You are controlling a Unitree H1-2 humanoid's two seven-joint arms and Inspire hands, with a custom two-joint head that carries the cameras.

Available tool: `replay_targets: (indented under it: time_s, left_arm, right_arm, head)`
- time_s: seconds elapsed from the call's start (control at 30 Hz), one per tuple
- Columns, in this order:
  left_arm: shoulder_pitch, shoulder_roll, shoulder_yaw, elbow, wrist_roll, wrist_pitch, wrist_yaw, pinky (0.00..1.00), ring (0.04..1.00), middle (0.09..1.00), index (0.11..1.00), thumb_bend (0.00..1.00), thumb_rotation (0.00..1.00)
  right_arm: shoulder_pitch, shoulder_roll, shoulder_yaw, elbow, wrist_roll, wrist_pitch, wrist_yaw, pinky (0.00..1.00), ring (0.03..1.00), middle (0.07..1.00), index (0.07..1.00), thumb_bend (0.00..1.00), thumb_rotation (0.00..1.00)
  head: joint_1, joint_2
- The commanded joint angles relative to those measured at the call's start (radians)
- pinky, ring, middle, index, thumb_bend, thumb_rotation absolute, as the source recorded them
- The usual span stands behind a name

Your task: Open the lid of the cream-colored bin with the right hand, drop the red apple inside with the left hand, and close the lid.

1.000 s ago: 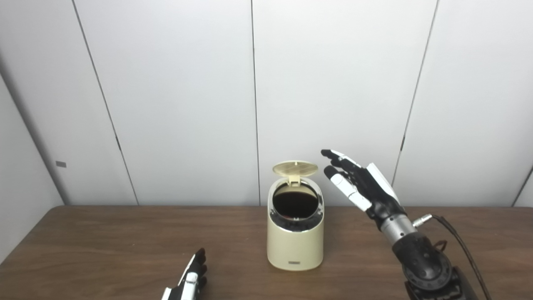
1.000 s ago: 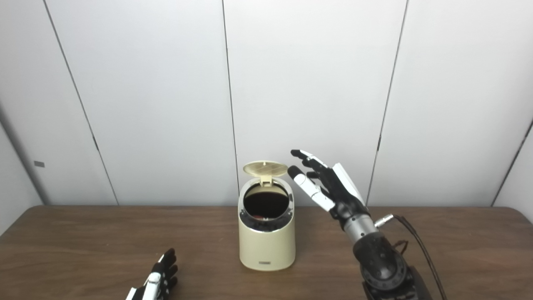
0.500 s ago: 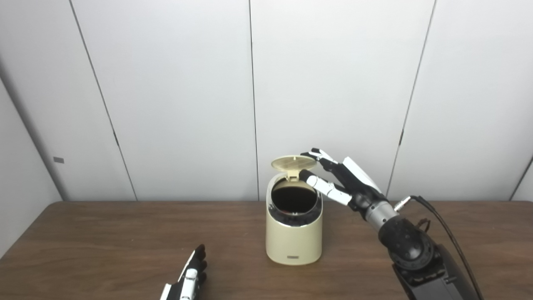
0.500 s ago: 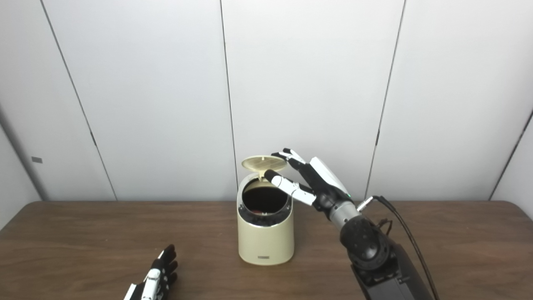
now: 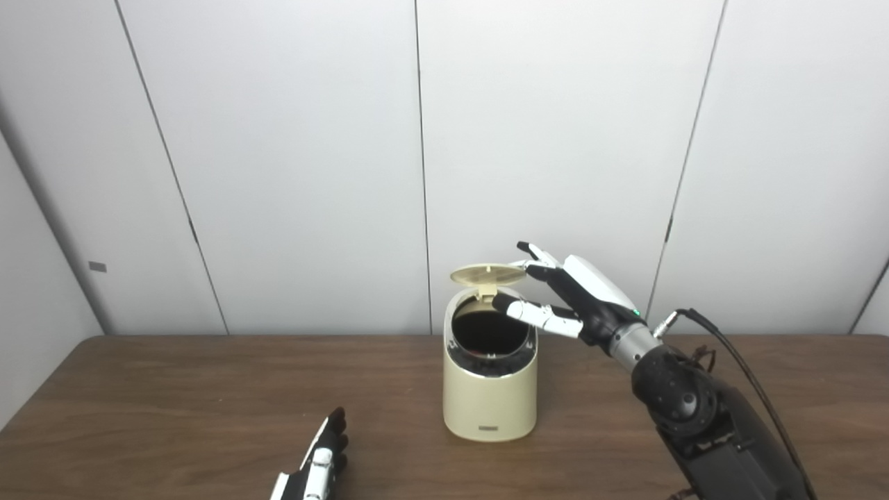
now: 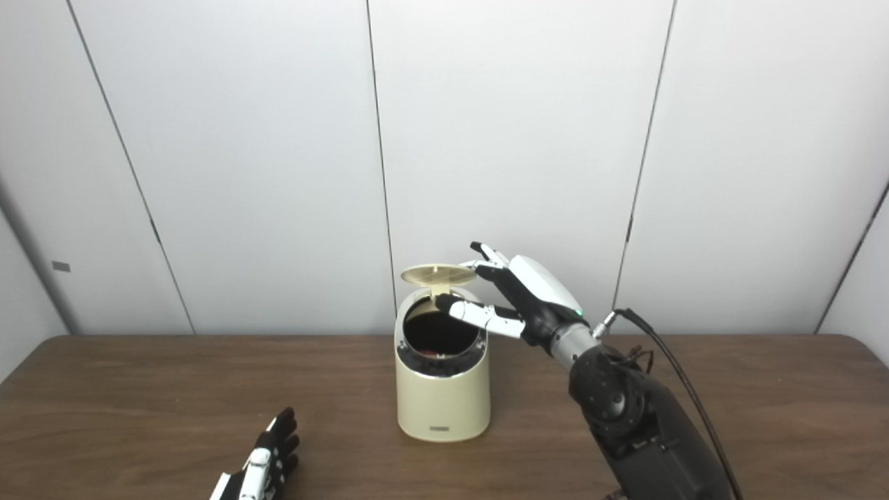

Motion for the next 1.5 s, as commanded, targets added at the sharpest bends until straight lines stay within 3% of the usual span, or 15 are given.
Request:
replay_targets:
  time_s: [0.0, 0.23, 0.53, 0.83, 1.23, 1.47]
  left_arm:
    - [-0.002, -0.011, -0.014, 0.000, 0.006, 0.026, -0.003, 1.00, 1.000, 1.000, 1.000, 0.52, 1.00]
    - [-0.003, -0.014, -0.013, -0.003, 0.000, 0.027, -0.005, 1.00, 1.000, 1.000, 1.000, 0.53, 0.99]
    - [-0.005, -0.019, -0.013, -0.006, 0.005, 0.036, 0.003, 1.00, 1.000, 1.000, 1.000, 0.54, 0.98]
    - [-0.003, -0.023, -0.016, -0.023, 0.010, 0.051, 0.010, 1.00, 1.000, 1.000, 1.000, 0.55, 0.97]
    - [-0.007, -0.026, -0.012, -0.037, 0.002, 0.072, 0.012, 1.00, 1.000, 1.000, 1.000, 0.58, 0.95]
    - [-0.004, -0.018, -0.018, -0.048, 0.008, 0.079, 0.007, 1.00, 1.000, 1.000, 1.000, 0.59, 0.96]
  right_arm:
    - [-0.014, -0.016, 0.006, -0.036, -0.010, -0.025, 0.010, 0.97, 1.000, 1.000, 0.767, 0.58, 0.92]
    - [0.022, -0.042, 0.011, -0.107, -0.037, 0.010, 0.060, 1.00, 1.000, 1.000, 0.784, 0.54, 0.86]
    - [0.055, -0.067, 0.028, -0.191, -0.086, 0.031, 0.115, 1.00, 1.000, 1.000, 0.785, 0.57, 0.87]
    - [0.072, -0.074, 0.033, -0.207, -0.119, 0.023, 0.127, 1.00, 1.000, 1.000, 0.784, 0.56, 0.83]
    - [0.095, -0.093, 0.050, -0.245, -0.164, 0.004, 0.145, 1.00, 1.000, 1.000, 0.784, 0.57, 0.86]
    - [0.111, -0.104, 0.066, -0.267, -0.202, -0.020, 0.148, 1.00, 1.000, 1.000, 0.781, 0.57, 0.82]
  head:
    - [0.002, 0.002]
    - [0.005, 0.014]
    - [0.014, 0.034]
    - [0.021, 0.054]
    - [0.027, 0.088]
    - [0.028, 0.102]
